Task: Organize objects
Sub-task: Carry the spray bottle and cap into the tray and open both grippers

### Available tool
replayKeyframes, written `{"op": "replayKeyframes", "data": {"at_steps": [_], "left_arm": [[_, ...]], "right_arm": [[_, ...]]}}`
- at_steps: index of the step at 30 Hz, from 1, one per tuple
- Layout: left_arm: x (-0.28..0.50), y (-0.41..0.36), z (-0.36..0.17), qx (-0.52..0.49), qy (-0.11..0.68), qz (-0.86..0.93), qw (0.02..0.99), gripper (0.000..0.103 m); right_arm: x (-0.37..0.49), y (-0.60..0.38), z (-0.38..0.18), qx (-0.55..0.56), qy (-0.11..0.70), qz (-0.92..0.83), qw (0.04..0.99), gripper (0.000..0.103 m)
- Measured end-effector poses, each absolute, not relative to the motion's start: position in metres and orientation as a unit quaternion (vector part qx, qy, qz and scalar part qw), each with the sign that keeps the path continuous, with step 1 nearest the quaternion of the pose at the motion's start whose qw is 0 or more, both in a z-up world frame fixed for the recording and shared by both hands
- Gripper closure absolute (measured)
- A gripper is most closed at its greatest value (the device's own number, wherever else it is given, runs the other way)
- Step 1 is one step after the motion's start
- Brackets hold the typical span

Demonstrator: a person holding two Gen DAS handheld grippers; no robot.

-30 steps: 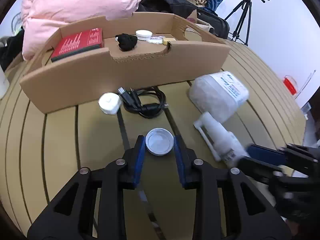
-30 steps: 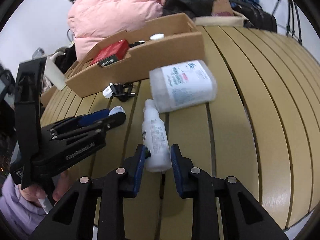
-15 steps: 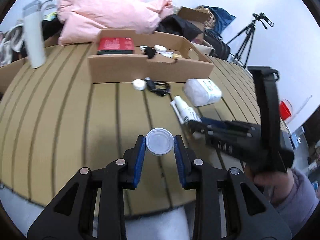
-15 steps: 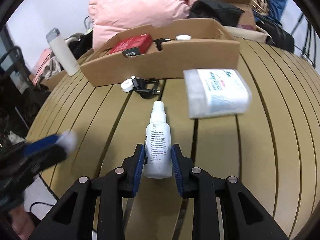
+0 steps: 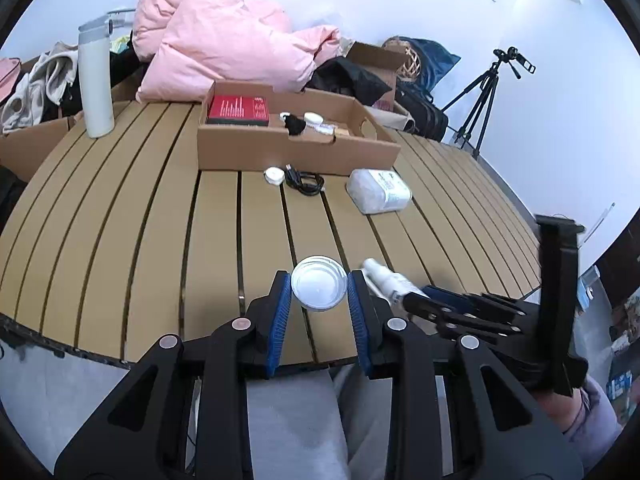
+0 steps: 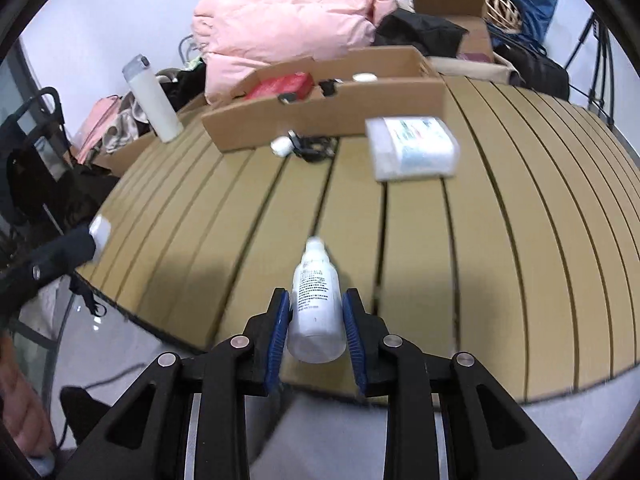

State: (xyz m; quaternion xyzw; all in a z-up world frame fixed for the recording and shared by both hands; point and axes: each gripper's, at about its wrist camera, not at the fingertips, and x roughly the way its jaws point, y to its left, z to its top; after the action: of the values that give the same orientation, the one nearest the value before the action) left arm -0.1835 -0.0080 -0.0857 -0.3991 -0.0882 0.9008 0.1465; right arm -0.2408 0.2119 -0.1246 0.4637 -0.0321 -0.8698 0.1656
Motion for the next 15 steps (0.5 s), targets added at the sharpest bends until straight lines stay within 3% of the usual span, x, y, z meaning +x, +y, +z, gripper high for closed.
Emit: {"op": "replayKeyframes", "data": {"at_steps": [9,15], "left_arm": [[-0.197,-0.011,-0.080,-0.395,-0.103,0.900,0.152,0.078],[-0.245,-0.003,-0.062,-0.369,-0.084,0.909,0.173,0.078]], "right_arm": [[-0.241,0.232,-0.101,0.441,-0.066,-0.880,0.165,0.073],[-0.268,0.233,-0.068,0.404,-0.066,-0.894,0.185,0.073]]}}
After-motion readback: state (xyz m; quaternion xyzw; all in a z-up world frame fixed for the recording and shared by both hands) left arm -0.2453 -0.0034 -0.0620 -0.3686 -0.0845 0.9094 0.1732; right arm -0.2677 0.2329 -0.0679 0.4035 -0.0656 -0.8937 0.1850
